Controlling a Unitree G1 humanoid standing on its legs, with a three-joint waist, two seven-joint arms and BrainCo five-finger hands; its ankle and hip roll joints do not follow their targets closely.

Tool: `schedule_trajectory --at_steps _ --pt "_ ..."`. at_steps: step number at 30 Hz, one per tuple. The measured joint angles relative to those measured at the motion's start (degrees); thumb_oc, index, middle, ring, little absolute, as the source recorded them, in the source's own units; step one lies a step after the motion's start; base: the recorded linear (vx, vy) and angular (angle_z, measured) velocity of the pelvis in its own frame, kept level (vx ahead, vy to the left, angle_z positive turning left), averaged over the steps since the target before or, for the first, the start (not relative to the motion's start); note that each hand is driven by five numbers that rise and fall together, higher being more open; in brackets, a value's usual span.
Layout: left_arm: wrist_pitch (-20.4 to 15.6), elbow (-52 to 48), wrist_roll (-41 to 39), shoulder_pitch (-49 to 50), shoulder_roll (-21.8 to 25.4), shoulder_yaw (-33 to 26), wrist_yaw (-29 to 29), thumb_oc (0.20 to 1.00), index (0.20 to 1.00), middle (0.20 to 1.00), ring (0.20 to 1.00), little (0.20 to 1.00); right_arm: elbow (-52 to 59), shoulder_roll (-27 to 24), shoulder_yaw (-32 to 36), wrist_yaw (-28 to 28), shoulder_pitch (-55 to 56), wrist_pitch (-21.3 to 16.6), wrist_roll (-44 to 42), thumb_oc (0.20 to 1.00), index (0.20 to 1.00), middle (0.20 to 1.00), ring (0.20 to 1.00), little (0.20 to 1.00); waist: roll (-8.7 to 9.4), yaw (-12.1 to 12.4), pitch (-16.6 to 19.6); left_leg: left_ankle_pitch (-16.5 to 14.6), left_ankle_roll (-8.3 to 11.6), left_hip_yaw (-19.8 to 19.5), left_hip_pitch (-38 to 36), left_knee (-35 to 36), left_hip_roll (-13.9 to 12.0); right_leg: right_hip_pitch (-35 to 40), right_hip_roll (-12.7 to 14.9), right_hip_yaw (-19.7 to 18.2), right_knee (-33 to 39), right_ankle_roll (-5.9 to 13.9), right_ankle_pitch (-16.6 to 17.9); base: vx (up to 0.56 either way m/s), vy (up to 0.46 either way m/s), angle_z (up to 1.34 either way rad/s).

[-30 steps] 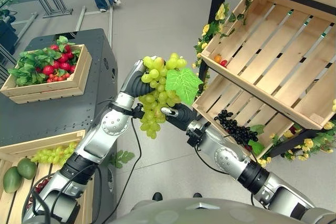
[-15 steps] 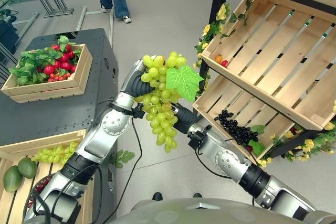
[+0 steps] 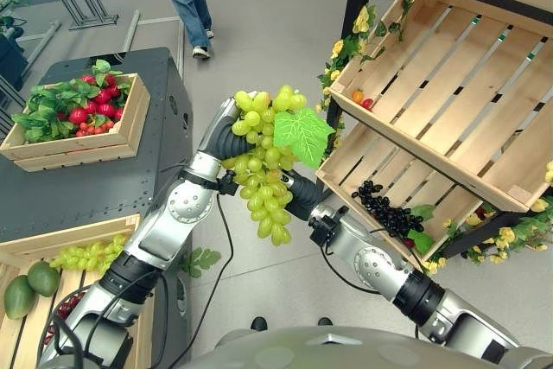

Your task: Pick up the fruits from the basket on one side to the basket on the other side

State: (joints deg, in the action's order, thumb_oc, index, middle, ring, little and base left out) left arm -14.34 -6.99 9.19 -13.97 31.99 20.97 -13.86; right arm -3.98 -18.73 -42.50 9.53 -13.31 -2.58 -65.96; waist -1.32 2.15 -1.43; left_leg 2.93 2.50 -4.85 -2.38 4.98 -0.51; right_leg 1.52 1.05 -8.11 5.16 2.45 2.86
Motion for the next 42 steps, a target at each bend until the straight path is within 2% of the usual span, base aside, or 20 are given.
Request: schedule_trajectory --at_steps 4,5,6,7,11,18,32,42 --pt "0.00 0.01 -1.50 0.29 -0.27 -0.16 -0.17 0.200 0.200 0.200 0.200 0.200 0.00 0.01 0.09 0.00 0.03 -0.06 0.00 0.200 0.200 0.200 0.200 0.200 0.00 -0.03 0.00 0.00 -0.01 0.15 -0.06 0.01 -0.17 0.01 0.00 -0.20 0.00 0.05 0.02 0.00 0.000 0.00" --pt "0.01 0.02 -2.18 0.33 -0.58 -0.22 -0.29 0.379 0.379 0.379 0.379 0.379 0.00 -0.02 0.16 0.00 0.03 -0.26 -0.01 0.200 0.200 0.200 0.200 0.200 0.00 -0.03 0.00 0.00 -0.01 0.16 -0.06 0.01 -0.19 0.01 0.01 -0.21 0.00 0.06 0.03 0.00 0.000 0.00" --pt "0.01 0.01 -2.96 0.33 -0.84 -0.23 -0.39 0.925 0.925 0.925 0.925 0.925 0.01 -0.02 0.20 0.00 0.03 -0.67 0.00 0.200 0.200 0.200 0.200 0.200 0.02 -0.02 0.01 0.00 -0.01 0.16 -0.06 0.00 -0.18 0.02 -0.01 -0.22 0.00 0.06 0.04 0.00 0.000 0.00" --pt "0.01 0.01 -3.69 0.33 -0.96 -0.29 -0.46 1.000 1.000 1.000 1.000 1.000 0.01 -0.01 0.22 0.00 0.03 -0.78 0.00 0.200 0.200 0.200 0.200 0.200 0.02 -0.01 0.01 0.00 -0.01 0.16 -0.07 0.01 -0.18 0.03 -0.01 -0.22 0.00 0.05 0.04 0.00 0.000 0.00" --pt "-0.02 0.04 -8.66 1.00 -3.50 -3.89 -0.87 1.000 1.000 1.000 1.000 1.000 0.03 0.18 2.23 -0.02 1.22 -1.15 0.03 0.200 0.200 0.200 0.200 0.200 0.01 0.01 0.01 0.00 -0.01 0.15 -0.08 0.01 -0.19 0.06 -0.02 -0.25 0.00 0.05 0.04 0.00 0.000 0.00" --pt "-0.02 0.06 -11.16 1.60 -3.97 -6.43 -0.96 1.000 1.000 1.000 1.000 1.000 0.12 -0.28 4.39 -0.09 1.95 -1.87 0.17 0.200 0.200 0.200 0.200 0.200 0.01 -0.01 0.01 0.01 -0.02 0.08 -0.10 0.00 -0.20 0.13 0.02 -0.24 0.00 0.05 0.05 0.00 0.000 0.00" --pt "-0.02 0.06 -11.18 1.79 -4.22 -6.53 -1.35 1.000 1.000 1.000 1.000 1.000 0.16 -1.82 6.18 -1.31 2.35 -2.99 1.32 0.200 0.200 0.200 0.200 0.200 0.01 -0.09 0.01 0.01 -0.02 0.05 -0.13 0.01 -0.22 0.17 0.00 -0.23 0.00 -0.07 0.13 0.00 0.000 0.00" --pt "-0.06 0.05 -11.18 2.67 -4.58 -6.71 -1.58 1.000 1.000 1.000 1.000 1.000 0.21 -1.81 6.56 -1.42 2.36 -3.81 1.84 0.200 0.200 0.200 0.200 0.200 0.03 -1.47 0.01 -0.01 -0.02 0.11 -0.14 0.03 -0.28 0.14 0.01 -0.25 0.02 0.07 0.03 0.00 0.000 0.00"
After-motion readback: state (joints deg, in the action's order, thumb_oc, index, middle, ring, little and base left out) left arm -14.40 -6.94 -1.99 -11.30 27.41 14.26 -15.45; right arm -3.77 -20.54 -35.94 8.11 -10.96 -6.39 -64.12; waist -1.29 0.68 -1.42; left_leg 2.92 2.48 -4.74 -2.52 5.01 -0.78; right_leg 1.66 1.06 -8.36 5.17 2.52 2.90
